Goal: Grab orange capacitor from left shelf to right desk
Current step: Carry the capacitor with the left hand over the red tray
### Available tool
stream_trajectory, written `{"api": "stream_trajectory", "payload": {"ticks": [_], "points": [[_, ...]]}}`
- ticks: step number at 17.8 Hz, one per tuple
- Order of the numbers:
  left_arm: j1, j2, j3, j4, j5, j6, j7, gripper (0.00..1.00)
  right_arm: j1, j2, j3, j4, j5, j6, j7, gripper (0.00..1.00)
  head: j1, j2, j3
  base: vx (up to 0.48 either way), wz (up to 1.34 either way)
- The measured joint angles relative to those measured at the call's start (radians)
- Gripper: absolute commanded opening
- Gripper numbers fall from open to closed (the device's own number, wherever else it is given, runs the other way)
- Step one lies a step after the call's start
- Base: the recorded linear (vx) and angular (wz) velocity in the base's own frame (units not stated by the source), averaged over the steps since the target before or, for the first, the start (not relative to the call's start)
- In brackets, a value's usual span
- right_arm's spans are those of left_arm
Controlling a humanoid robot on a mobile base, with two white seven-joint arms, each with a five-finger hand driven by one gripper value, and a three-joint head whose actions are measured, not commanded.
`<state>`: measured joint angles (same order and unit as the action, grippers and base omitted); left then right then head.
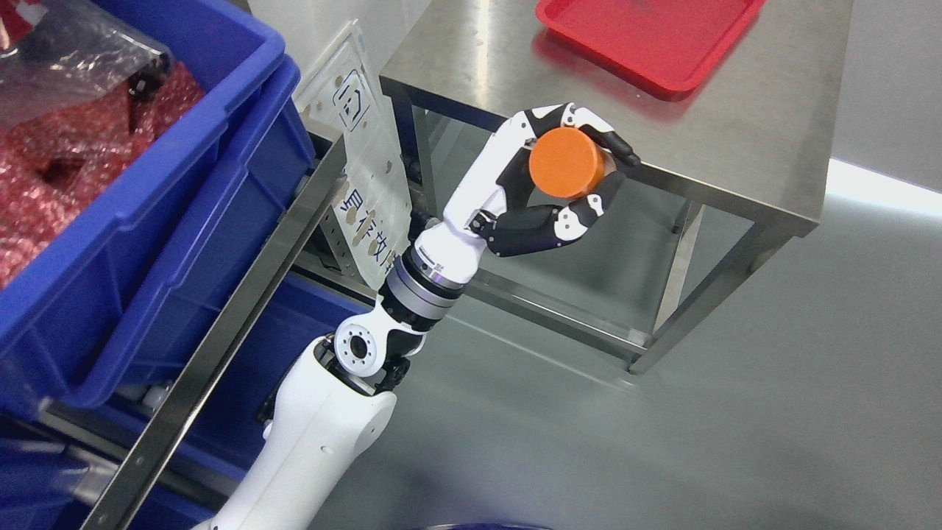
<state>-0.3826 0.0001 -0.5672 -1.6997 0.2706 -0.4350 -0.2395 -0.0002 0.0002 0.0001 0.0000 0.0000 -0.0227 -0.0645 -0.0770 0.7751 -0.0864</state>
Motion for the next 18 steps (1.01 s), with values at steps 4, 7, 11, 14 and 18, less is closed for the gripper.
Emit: {"api": "stream_trajectory", "payload": {"ticks": [4,7,11,14,18], "points": [[-0.044,0.000,-0.035,0.000,0.002,0.050,0.000,0.04,0.000,0.000,0.000,0.000,0.000,0.000,0.000,1.00,0.0000,0.000,0.000,0.272,-0.13],[-0.070,0.000,-0.055,0.001,0.003,0.089,0.005,0.04,0.000,0.000,0.000,0.000,0.000,0.000,0.000,1.00,0.0000,0.000,0.000,0.252,-0.14],[-0.094,0.000,-0.074,0.001,0.004,0.108,0.009,0.05,0.000,0.000,0.000,0.000,0.000,0.000,0.000,1.00,0.0000,0.000,0.000,0.217,-0.16],[-0.118,0.000,-0.081,0.004,0.004,0.150,0.012,0.06,0.000,0.000,0.000,0.000,0.000,0.000,0.000,1.00,0.0000,0.000,0.000,0.210,-0.15],[-0.160,0.000,-0.086,0.029,0.002,0.221,0.022,0.06,0.000,0.000,0.000,0.000,0.000,0.000,0.000,1.00,0.0000,0.000,0.000,0.172,-0.11]]}}
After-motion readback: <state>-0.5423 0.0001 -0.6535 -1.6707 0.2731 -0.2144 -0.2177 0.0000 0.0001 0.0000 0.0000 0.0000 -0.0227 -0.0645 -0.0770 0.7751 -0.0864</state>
